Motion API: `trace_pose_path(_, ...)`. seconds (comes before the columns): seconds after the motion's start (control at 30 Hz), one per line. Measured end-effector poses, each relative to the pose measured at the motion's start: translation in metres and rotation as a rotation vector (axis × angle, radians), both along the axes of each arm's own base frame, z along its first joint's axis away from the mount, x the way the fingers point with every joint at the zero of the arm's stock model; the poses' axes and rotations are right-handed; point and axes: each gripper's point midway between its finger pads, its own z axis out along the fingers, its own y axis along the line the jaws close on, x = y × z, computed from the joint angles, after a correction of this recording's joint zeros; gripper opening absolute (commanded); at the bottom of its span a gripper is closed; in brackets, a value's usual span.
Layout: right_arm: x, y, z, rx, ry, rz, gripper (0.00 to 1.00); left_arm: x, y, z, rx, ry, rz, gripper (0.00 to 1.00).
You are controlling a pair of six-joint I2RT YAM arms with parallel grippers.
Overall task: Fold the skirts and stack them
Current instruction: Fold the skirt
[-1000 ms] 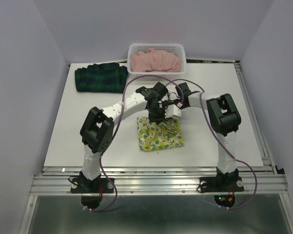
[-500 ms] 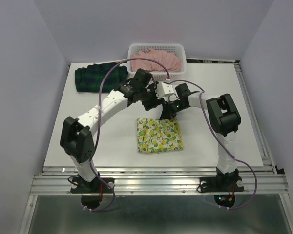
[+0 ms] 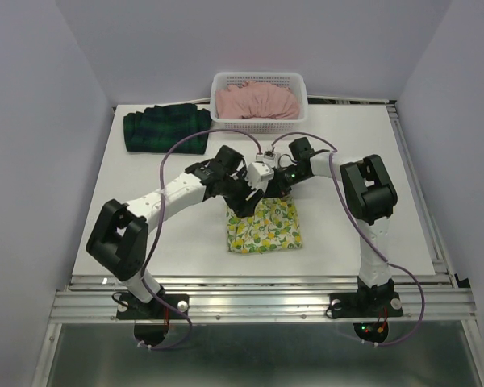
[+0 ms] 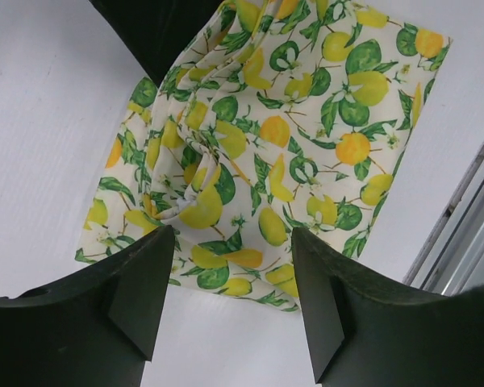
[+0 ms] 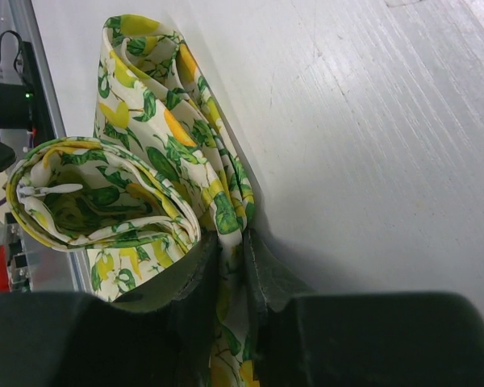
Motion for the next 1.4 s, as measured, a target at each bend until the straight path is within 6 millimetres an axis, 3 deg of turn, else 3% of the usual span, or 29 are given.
trace_pose_path(0.1,-0.001,0.000,0.000,-0.002,0.004,0.000,0.25,0.003,-0.005,-0.001,0.026,-0.041,-0.037,0.71)
trace_pose_path(0.3,-0.003,-0.001,0.000,-0.007,0.019,0.000,0.24,0.010,-0.036,0.014,0.060,-0.185,-0.176,0.72)
trace_pose_path(0.5,-0.003,-0.001,-0.001,-0.011,0.029,0.000,0.24,0.006,-0.044,-0.012,0.165,-0.224,-0.284,0.70)
trace_pose_path(0.67,-0.004,-0.001,-0.001,-0.012,0.034,0.001,0.24,0.012,-0.032,-0.045,0.285,-0.208,-0.317,0.55)
trace_pose_path(0.73,-0.005,-0.002,-0.001,-0.013,0.035,0.002,0.24,0.016,-0.028,-0.048,0.314,-0.219,-0.313,0.47)
trace_pose_path(0.8,-0.005,-0.002,-0.001,-0.012,0.036,0.003,0.24,0.022,-0.022,-0.047,0.338,-0.232,-0.303,0.41)
trace_pose_path(0.93,-0.005,-0.001,-0.001,-0.009,0.033,0.008,0.24,0.037,-0.017,-0.038,0.354,-0.264,-0.281,0.14)
trace_pose_path(1.03,-0.005,-0.001,-0.002,-0.007,0.036,0.009,0.24,0.044,-0.015,-0.033,0.359,-0.283,-0.273,0.00)
trace_pose_path(1.2,-0.005,-0.001,-0.002,-0.007,0.037,0.011,0.24,0.049,-0.009,-0.032,0.376,-0.288,-0.265,0.01)
trace_pose_path(1.23,-0.005,-0.001,-0.002,-0.006,0.037,0.012,0.24,0.050,-0.008,-0.033,0.378,-0.287,-0.266,0.24)
trace_pose_path(1.27,-0.005,-0.001,-0.002,-0.006,0.037,0.012,0.24,0.050,-0.006,-0.033,0.381,-0.281,-0.268,0.35)
trace_pose_path(1.37,-0.005,-0.001,-0.002,-0.006,0.039,0.012,0.24,0.046,-0.006,-0.033,0.366,-0.254,-0.284,0.53)
trace_pose_path(1.4,-0.005,-0.001,-0.002,-0.006,0.039,0.012,0.24,0.046,-0.006,-0.031,0.359,-0.248,-0.286,0.54)
